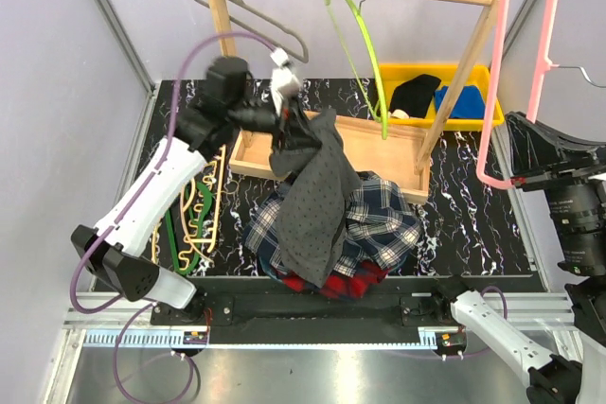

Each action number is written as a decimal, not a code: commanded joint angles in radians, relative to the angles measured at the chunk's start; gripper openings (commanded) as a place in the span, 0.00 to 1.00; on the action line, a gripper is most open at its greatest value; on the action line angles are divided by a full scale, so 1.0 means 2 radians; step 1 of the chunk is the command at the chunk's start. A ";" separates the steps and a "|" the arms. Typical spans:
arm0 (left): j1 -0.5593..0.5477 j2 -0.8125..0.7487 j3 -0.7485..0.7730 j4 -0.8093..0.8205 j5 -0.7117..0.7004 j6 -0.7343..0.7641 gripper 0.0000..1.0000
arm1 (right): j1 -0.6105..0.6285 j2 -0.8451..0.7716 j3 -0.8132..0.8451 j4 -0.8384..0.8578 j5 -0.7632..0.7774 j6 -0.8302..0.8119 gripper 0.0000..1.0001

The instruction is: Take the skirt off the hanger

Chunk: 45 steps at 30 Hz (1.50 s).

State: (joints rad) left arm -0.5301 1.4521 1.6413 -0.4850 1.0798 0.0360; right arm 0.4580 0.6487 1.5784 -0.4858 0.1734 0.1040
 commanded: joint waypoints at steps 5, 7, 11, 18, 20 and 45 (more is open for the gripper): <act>-0.090 -0.032 -0.059 -0.205 -0.177 0.331 0.53 | -0.001 0.028 0.014 0.046 -0.041 0.014 0.00; -0.097 -0.035 -0.080 -0.212 -0.209 0.371 0.89 | -0.001 0.032 0.009 0.050 -0.058 0.021 0.00; -0.107 -0.030 -0.092 -0.214 -0.293 0.373 0.99 | -0.001 0.049 0.008 0.052 -0.085 0.028 0.00; -0.102 -0.085 -0.041 -0.209 -0.380 0.386 0.99 | -0.001 0.094 0.012 0.046 -0.182 0.043 0.00; -0.102 -0.103 -0.038 -0.208 -0.400 0.399 0.99 | -0.001 0.110 0.007 0.050 -0.214 0.051 0.00; 0.262 -0.240 -0.004 0.008 -0.418 0.125 0.99 | 0.186 0.402 0.052 0.105 -0.301 -0.007 0.00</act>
State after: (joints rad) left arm -0.0990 1.0389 1.6516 -0.6594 0.2676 0.4599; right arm 0.7662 1.3537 1.6009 -0.2859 -0.4324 0.1886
